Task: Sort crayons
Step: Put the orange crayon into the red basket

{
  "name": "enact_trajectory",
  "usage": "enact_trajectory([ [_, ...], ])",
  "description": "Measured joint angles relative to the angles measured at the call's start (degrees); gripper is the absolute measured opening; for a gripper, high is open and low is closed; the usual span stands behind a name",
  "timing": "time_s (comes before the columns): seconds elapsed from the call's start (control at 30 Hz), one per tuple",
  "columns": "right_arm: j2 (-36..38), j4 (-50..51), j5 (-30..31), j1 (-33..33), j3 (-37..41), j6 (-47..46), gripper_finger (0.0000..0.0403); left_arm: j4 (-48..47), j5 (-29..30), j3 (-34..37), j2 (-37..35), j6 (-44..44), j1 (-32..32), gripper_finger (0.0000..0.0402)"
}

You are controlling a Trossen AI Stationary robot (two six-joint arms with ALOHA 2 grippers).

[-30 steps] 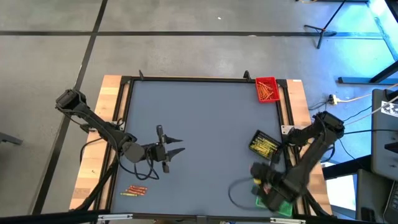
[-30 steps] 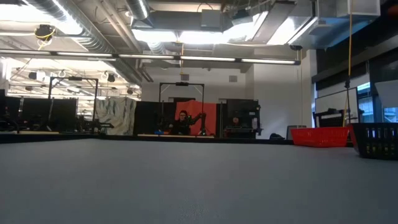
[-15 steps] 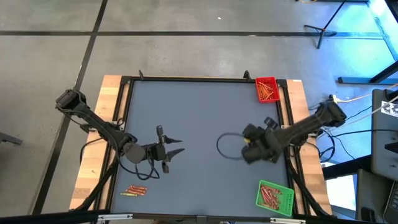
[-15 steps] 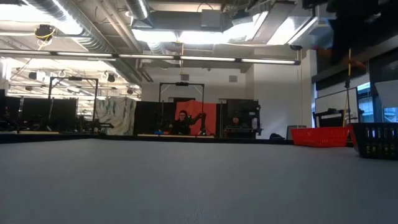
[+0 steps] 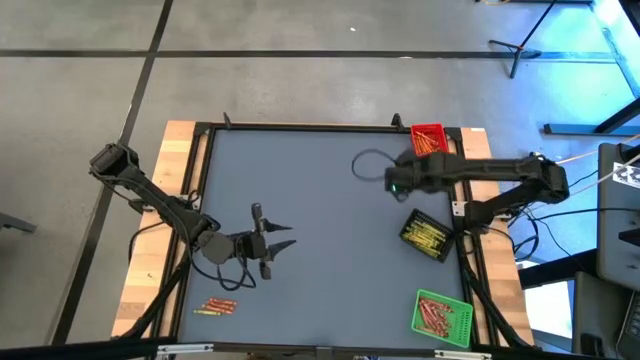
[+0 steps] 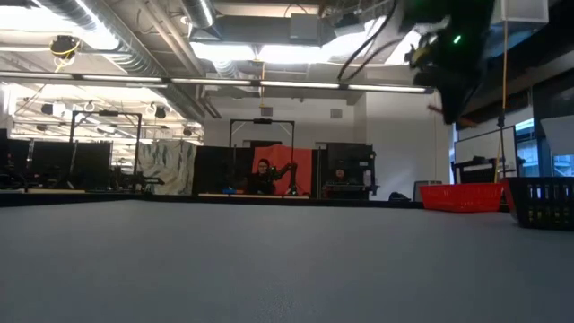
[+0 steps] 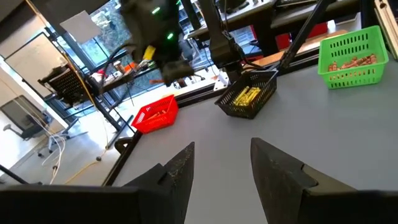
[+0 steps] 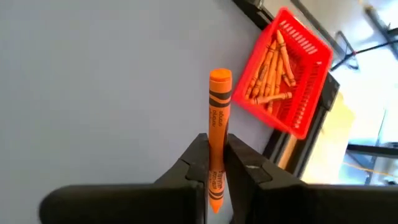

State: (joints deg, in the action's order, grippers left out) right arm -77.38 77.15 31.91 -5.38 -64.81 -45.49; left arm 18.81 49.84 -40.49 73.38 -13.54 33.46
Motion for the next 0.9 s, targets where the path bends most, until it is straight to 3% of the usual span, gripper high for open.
enact_trajectory([
  [0.2,-0.1,-14.3,0.0,-17.1,3.7,13.6,0.0032,-0.1,0.0,0.0,0.0,0.8,0.0,0.0141],
  [0.4,-0.4,-26.3,-1.3,-30.7,7.2,18.3,0.0033,-0.4,0.0,0.0,0.0,2.7,0.0,0.0141],
  [0.6,-3.1,-36.4,-4.0,-37.5,11.3,22.5,0.0033,-0.4,0.0,0.0,0.0,3.0,0.1,0.0141],
  [0.9,-7.3,-40.4,-3.3,-41.3,12.8,24.5,0.0033,-0.4,0.0,0.0,0.0,4.5,0.1,0.0141],
])
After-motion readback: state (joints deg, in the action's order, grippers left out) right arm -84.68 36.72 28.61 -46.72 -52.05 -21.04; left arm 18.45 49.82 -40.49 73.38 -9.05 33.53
